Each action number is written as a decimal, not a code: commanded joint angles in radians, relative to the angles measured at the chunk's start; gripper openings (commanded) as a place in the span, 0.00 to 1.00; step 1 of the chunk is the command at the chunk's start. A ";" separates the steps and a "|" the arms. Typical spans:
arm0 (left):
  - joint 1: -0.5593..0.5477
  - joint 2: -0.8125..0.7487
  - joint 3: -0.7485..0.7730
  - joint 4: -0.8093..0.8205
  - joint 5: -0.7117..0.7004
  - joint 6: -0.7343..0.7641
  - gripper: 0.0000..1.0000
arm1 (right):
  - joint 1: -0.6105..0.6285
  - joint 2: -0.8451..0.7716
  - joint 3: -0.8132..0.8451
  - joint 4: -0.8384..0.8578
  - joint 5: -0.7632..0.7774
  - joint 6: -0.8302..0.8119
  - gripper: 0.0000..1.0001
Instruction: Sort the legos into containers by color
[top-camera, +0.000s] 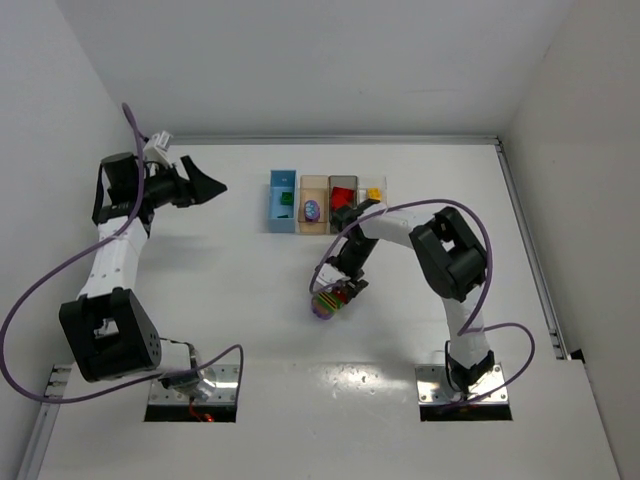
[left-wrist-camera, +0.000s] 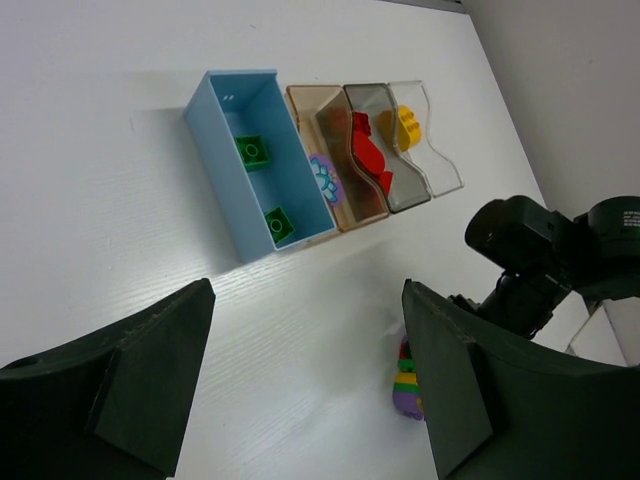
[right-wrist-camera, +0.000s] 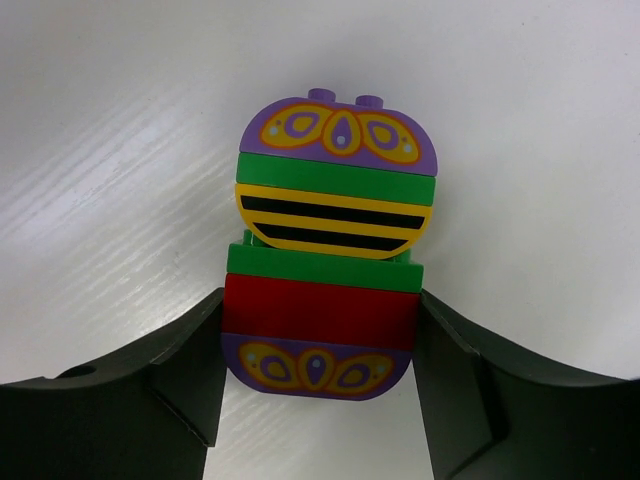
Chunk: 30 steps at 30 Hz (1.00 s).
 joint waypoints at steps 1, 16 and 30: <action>-0.050 -0.071 -0.038 0.005 -0.034 0.040 0.82 | -0.012 -0.028 0.034 -0.015 -0.046 0.059 0.25; -0.356 -0.110 -0.312 0.218 0.126 -0.118 0.82 | -0.100 -0.481 -0.153 0.399 -0.042 0.645 0.02; -0.528 0.084 -0.151 0.335 0.253 -0.188 0.82 | -0.048 -0.565 -0.184 0.600 0.043 0.835 0.01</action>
